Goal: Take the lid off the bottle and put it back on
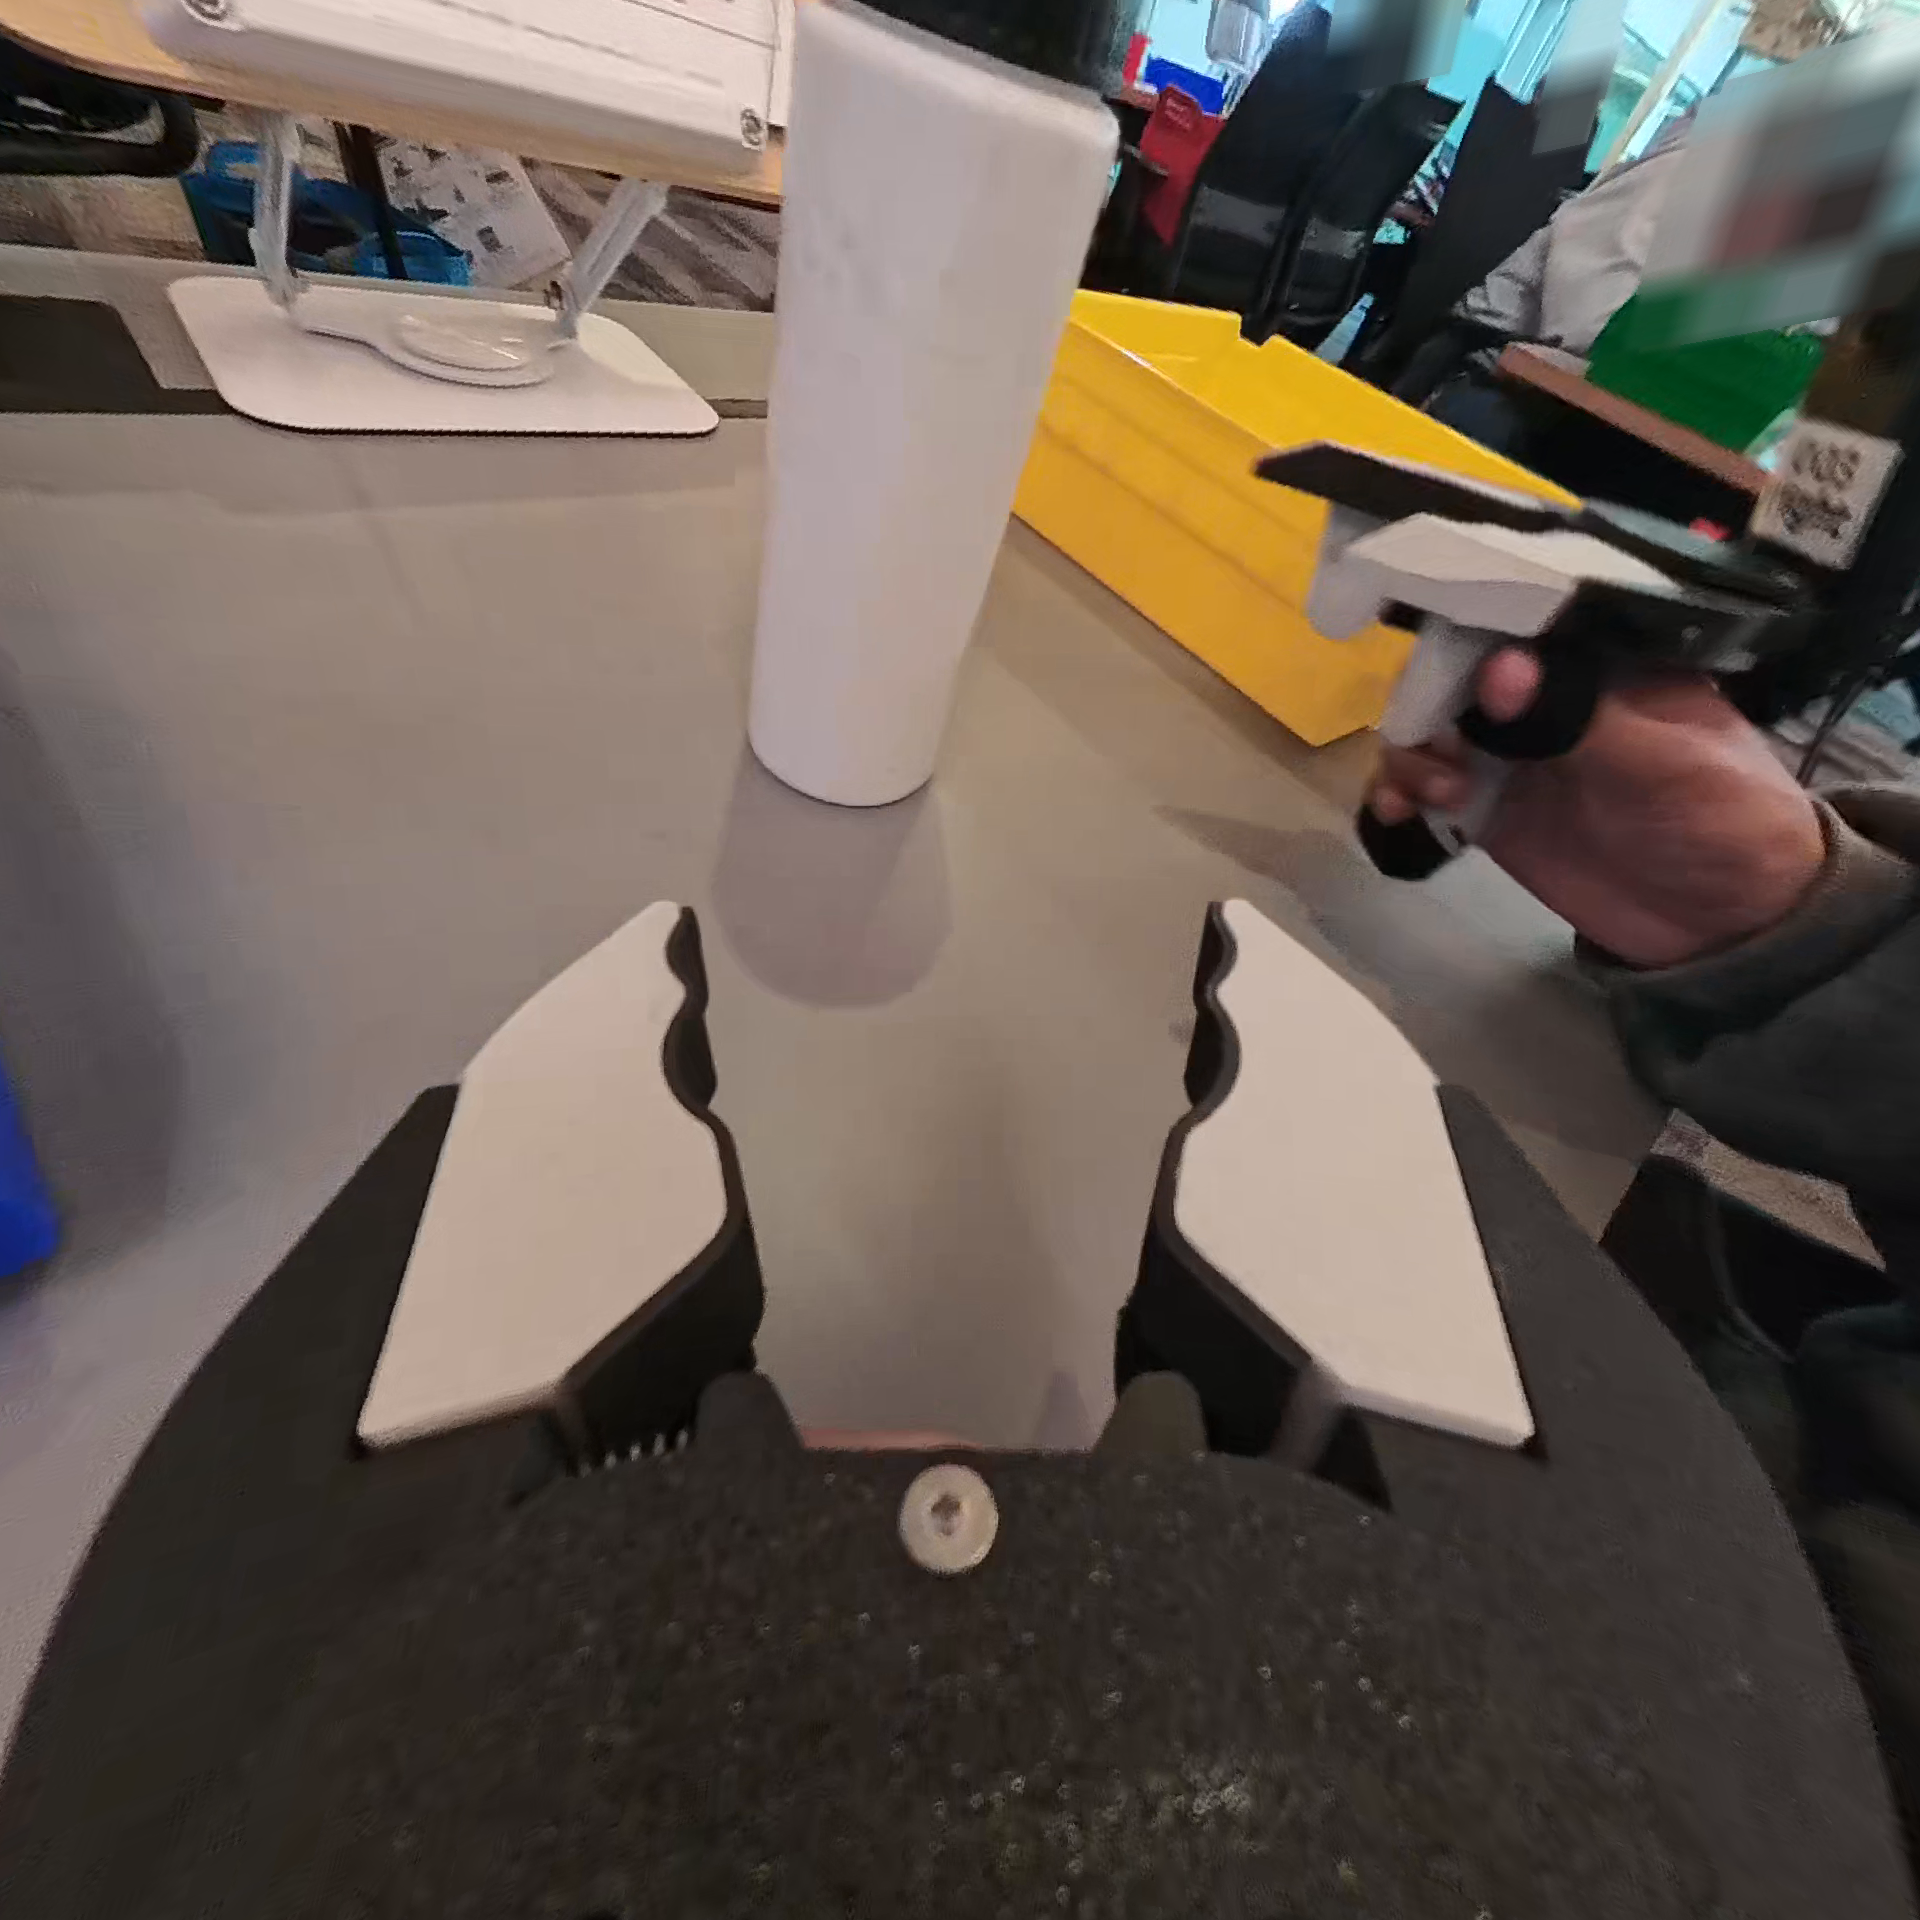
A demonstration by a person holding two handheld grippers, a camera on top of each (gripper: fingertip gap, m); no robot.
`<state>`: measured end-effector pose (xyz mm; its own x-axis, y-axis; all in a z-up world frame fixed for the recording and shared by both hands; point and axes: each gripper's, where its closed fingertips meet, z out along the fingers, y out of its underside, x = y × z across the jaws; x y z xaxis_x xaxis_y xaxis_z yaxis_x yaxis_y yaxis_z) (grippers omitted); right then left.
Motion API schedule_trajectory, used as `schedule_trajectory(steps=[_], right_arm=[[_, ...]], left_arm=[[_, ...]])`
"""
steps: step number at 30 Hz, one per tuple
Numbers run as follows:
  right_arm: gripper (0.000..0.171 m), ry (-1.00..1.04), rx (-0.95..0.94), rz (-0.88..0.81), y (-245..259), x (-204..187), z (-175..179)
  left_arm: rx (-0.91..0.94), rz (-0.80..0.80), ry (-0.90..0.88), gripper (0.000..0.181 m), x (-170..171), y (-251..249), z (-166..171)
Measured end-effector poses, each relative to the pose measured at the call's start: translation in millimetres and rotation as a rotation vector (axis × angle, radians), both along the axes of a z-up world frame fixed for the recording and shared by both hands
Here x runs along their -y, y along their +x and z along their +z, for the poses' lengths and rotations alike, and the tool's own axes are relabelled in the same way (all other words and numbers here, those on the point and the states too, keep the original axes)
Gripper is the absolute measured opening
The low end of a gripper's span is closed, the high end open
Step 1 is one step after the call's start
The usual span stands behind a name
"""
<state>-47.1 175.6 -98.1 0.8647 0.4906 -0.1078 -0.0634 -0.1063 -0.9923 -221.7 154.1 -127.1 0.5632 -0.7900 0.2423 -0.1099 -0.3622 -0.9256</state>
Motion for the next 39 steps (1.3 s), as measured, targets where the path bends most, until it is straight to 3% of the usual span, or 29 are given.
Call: schedule_trajectory(steps=[3, 6, 8, 10, 13, 16, 21, 25, 27, 29, 33, 37, 39], right_arm=[[0.111, -0.003, 0.088, 0.037, -23, -38, -4], [0.12, -0.008, 0.018, 0.09, -47, -83, 3], [0.117, -0.027, -0.021, 0.125, -61, -108, 5], [0.093, -0.109, -0.043, 0.26, -84, -110, -2], [0.091, -0.137, 0.025, 0.245, -83, -108, -3], [0.09, -0.069, 0.127, 0.209, -70, -93, 23], [0.09, 0.065, 0.325, 0.123, -22, -47, 111], [0.09, 0.181, 0.538, -0.041, 59, -19, 176], [0.09, 0.125, 0.602, -0.107, 107, -17, 190], [0.09, -0.017, 0.543, -0.166, 151, -20, 195], [0.09, -0.463, 0.229, -0.15, 201, -37, 160], [0.09, -0.844, 0.176, -0.152, 225, -61, 71], [0.09, -1.024, 0.06, -0.126, 221, -68, 25]], left_arm=[[-0.039, -0.012, 0.045, 0.089, 4, 2, 0], [-0.033, -0.026, 0.045, 0.089, 10, 2, 2], [-0.04, -0.024, 0.05, 0.089, 12, -1, 1], [-0.064, -0.004, 0.072, 0.086, 10, -8, 0], [-0.067, 0.024, 0.1, 0.082, 7, -18, 5], [-0.048, 0.019, 0.084, 0.081, 8, -17, 7], [-0.07, -0.002, 0.08, 0.082, 13, -12, 2], [-0.071, -0.037, 0.039, 0.082, 17, -5, -6], [-0.058, -0.052, 0.01, 0.082, 19, -2, -7], [-0.047, -0.052, 0.0, 0.082, 19, -2, -6], [-0.028, -0.05, -0.016, 0.082, 17, -3, -5], [-0.027, -0.059, -0.035, 0.082, 19, -2, -7], [-0.029, -0.053, -0.021, 0.081, 19, -4, -5]])
